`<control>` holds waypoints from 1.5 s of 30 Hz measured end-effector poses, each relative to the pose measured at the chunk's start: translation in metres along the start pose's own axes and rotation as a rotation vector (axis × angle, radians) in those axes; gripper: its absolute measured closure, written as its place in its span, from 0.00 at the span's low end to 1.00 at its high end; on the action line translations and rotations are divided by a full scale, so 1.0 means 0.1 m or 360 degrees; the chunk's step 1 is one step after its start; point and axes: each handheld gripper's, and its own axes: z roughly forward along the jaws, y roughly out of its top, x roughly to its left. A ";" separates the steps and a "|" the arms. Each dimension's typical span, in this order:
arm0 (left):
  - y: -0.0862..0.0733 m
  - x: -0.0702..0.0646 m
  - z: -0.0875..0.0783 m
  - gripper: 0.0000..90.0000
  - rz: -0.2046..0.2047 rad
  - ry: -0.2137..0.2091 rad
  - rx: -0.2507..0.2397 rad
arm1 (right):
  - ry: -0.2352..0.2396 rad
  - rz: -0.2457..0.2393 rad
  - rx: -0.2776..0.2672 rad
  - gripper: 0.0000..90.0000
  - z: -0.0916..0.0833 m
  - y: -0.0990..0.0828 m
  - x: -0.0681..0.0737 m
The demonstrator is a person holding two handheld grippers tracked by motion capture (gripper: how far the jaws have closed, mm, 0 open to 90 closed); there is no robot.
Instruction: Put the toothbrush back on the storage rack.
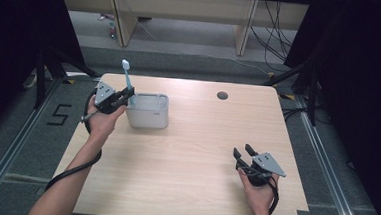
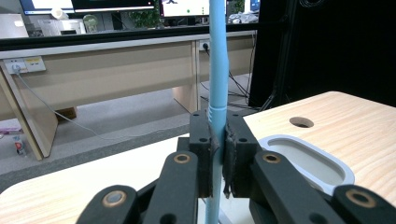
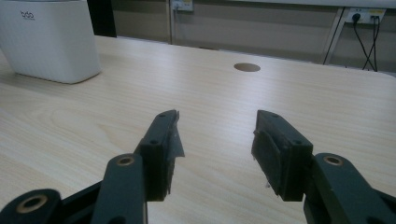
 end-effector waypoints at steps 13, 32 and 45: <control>-0.04 0.03 0.01 0.92 -0.0011 0.0013 0.0031 | -0.0009 -0.0016 0.0017 0.56 -0.01 0.00 -0.01; -0.11 0.06 0.01 0.92 -0.0028 0.0026 0.0123 | 0.0011 0.0013 0.0013 0.55 0.00 0.00 0.00; -0.13 0.05 0.04 0.92 -0.0044 0.0038 0.0181 | 0.0005 0.0018 0.0037 0.55 0.00 0.00 0.00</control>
